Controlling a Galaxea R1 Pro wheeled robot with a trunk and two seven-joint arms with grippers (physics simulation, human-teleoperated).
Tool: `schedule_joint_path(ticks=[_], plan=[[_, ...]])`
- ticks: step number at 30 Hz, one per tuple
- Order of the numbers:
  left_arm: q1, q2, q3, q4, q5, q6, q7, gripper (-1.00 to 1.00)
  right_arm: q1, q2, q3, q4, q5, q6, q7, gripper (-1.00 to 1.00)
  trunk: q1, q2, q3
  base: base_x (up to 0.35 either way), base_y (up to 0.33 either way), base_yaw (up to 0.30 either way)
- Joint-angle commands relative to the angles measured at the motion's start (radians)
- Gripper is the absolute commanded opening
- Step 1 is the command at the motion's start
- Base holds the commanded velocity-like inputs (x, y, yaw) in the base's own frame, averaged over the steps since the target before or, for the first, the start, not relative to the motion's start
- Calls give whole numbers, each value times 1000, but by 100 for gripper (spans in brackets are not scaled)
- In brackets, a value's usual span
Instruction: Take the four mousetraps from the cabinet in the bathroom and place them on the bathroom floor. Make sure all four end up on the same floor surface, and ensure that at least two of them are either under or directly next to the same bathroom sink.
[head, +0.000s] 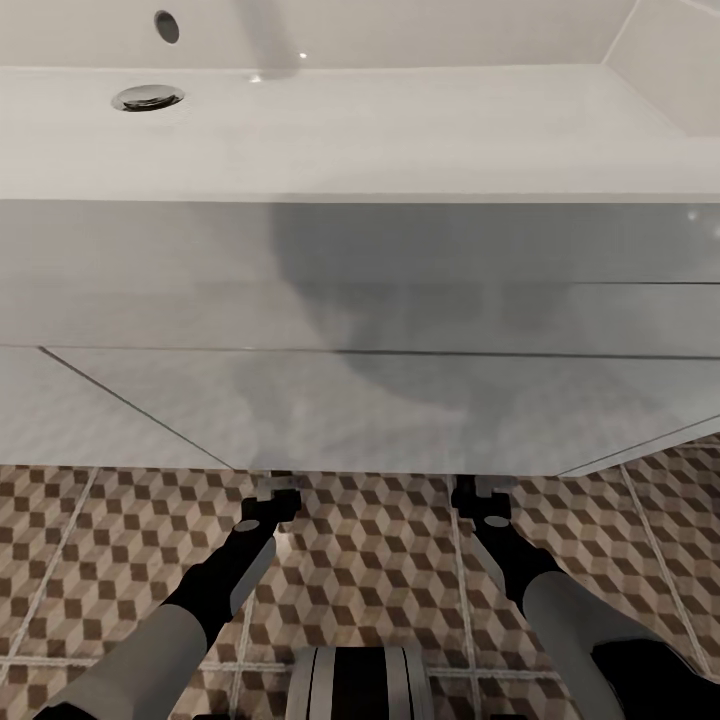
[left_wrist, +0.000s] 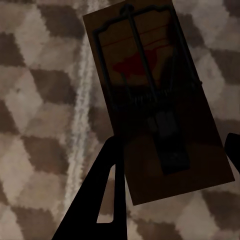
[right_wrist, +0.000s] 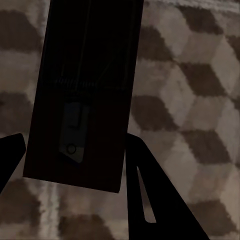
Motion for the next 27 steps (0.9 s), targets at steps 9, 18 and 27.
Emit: schedule_joint_path(ticks=[9,18,27], plan=[[0,1,-5,-2,7,4,9,-100,-1,-1,7,1,-4,-2,-6,-100,2,-1,-20,0,0,0],[0,1,-4,-2,7,-1,10,-100,-1,1,8,1,-4,-2,-6,-100,2,-1,-20,0,0,0],[-1,2,-3,-2,7,2,9,-100,-1,-1,8,1,-4,-2,-6,-100,2,-1,-20,0,0,0]])
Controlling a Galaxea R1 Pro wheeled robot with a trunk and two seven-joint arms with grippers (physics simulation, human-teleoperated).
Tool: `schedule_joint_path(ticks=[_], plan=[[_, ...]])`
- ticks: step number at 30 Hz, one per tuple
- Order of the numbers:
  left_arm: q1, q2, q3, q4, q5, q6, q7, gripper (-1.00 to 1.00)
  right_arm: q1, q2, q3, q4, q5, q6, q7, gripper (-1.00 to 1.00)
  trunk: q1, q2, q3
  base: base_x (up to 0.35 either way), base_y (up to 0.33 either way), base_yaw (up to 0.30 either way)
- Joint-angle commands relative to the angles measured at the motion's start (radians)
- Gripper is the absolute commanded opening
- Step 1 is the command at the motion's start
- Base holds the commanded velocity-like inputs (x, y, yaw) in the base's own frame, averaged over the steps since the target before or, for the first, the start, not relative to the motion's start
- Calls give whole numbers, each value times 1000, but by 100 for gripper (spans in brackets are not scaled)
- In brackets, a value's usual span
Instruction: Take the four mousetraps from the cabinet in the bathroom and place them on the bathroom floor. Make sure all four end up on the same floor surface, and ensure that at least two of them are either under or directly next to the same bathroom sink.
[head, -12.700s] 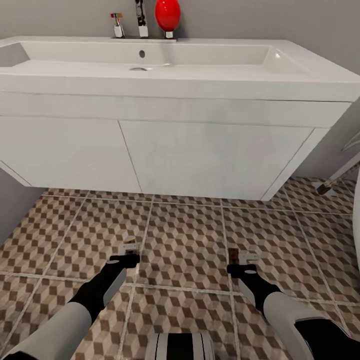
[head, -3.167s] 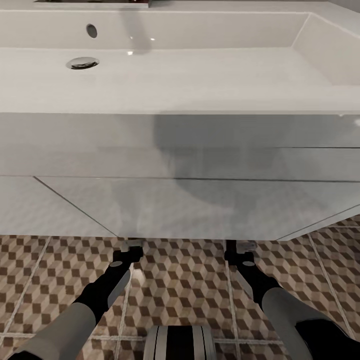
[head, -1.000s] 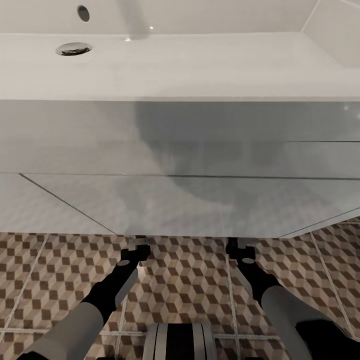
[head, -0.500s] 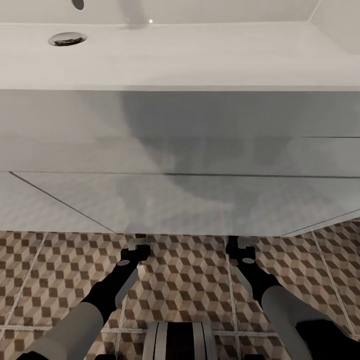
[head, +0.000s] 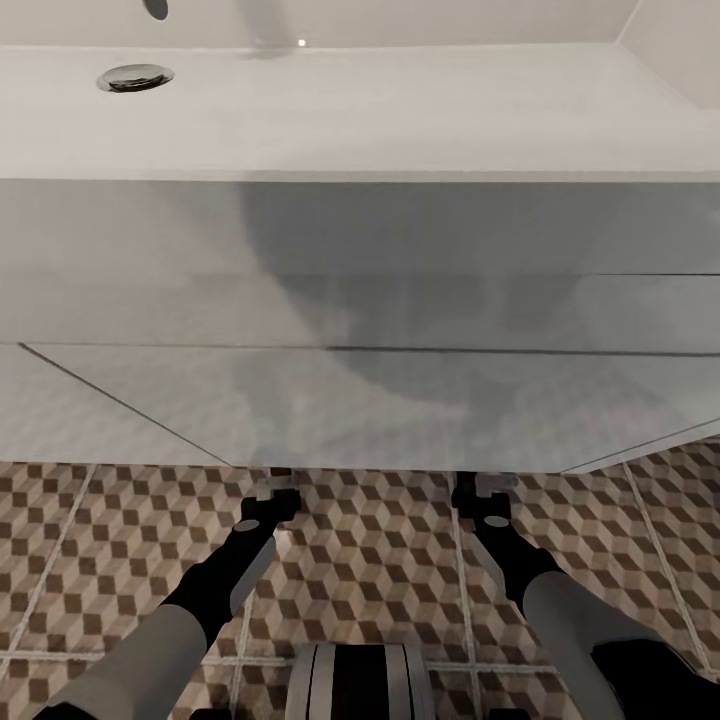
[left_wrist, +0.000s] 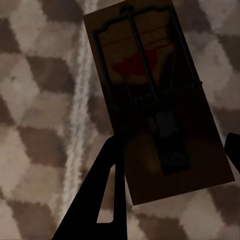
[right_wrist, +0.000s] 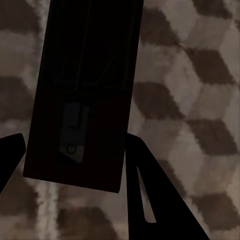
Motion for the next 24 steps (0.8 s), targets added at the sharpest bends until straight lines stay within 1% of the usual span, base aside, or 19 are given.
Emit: schedule_joint_path(ticks=[1,5,15,24], plan=[[0,1,-5,-2,7,4,10,-100,-1,0,7,1,-4,-2,-6,-100,0,0,-1,0,0,0],[0,1,-4,-2,8,4,9,-100,-1,-1,7,1,-4,-2,-6,-100,0,0,-1,0,0,0],[0,2,3,-37,7,0,10,-100,-1,-1,7,1,-4,-2,-6,-100,0,0,-1,0,0,0],[0,2,-3,-40,7,3,10,-100,-1,-1,7,1,-4,-2,-6,-100,0,0,-1,0,0,0]])
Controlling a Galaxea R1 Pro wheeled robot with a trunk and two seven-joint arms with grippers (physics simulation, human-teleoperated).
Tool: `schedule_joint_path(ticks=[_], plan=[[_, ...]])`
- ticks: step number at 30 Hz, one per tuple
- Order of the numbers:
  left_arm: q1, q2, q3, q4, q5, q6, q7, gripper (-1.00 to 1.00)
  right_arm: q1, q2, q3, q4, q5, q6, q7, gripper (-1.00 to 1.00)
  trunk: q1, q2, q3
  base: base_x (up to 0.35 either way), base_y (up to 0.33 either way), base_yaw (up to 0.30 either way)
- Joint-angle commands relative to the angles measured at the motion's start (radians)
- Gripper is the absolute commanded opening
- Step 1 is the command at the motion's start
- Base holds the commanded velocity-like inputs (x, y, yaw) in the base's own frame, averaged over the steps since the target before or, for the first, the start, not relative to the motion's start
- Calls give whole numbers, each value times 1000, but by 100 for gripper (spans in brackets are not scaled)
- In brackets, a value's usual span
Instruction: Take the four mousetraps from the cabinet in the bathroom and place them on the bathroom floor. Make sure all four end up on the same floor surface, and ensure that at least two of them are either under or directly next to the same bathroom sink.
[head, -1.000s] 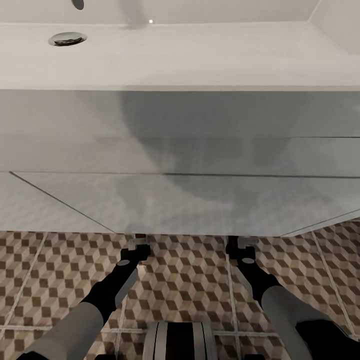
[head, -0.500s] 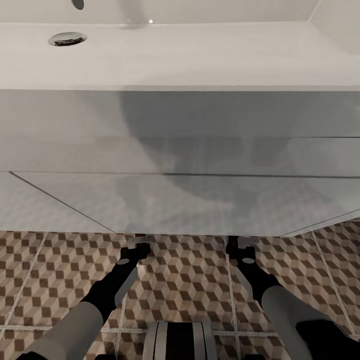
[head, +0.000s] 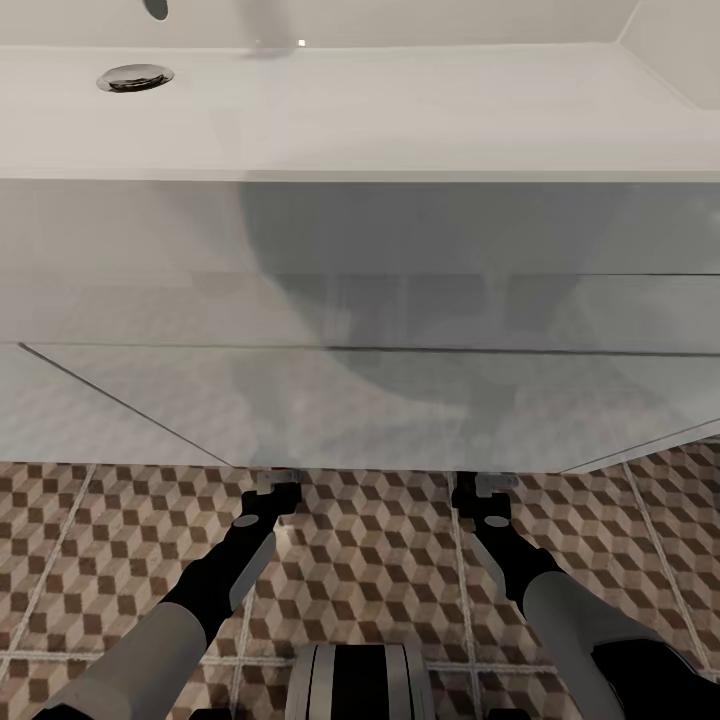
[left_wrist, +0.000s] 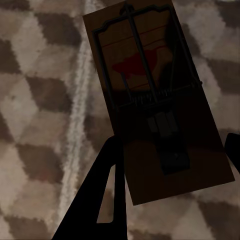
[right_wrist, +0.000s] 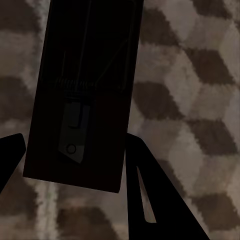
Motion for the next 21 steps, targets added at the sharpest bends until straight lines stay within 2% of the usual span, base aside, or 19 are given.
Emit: schedule_joint_path(ticks=[1,21], plan=[[0,1,-6,-2,7,4,10,-100,-1,0,7,1,-3,-2,-6,-100,0,0,-1,0,0,0],[0,2,-6,-3,7,-6,9,-100,-1,0,7,1,9,-2,-6,-100,0,0,-1,0,0,0]])
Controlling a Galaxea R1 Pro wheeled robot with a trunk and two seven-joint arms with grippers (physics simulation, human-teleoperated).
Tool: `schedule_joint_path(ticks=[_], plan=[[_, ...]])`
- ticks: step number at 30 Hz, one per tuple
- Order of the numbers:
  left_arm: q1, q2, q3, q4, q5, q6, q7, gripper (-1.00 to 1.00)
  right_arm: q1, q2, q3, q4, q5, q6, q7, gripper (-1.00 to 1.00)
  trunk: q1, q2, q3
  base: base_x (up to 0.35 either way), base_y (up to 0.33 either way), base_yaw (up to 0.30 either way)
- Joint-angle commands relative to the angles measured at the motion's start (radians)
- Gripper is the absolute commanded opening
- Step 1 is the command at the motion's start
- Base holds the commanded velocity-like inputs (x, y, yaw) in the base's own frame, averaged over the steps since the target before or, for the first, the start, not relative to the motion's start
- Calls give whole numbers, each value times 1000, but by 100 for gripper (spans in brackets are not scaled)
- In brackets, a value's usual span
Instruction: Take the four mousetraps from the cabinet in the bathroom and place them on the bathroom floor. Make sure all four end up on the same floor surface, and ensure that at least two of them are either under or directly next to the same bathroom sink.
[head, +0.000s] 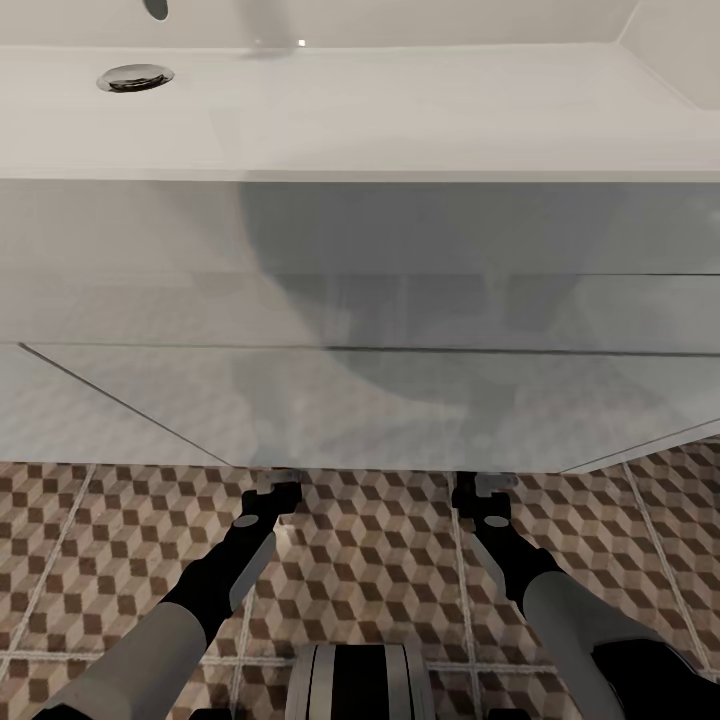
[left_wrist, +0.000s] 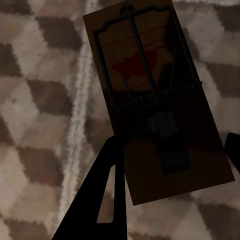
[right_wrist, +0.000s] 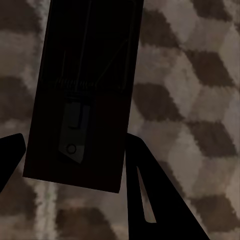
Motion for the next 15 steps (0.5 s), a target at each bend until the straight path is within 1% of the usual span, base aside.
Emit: schedule_joint_path(ticks=[1,8,15], plan=[[0,1,-5,-2,7,4,10,-100,-1,0,7,1,-2,-2,-7,-100,0,0,-1,0,0,0],[0,1,-4,-1,7,3,10,-100,-1,0,7,1,-3,-2,-2,-100,0,0,-1,0,0,0],[0,1,-7,-1,7,3,9,-100,-1,-2,7,1,-10,-4,19,-100,0,0,-1,0,0,0]])
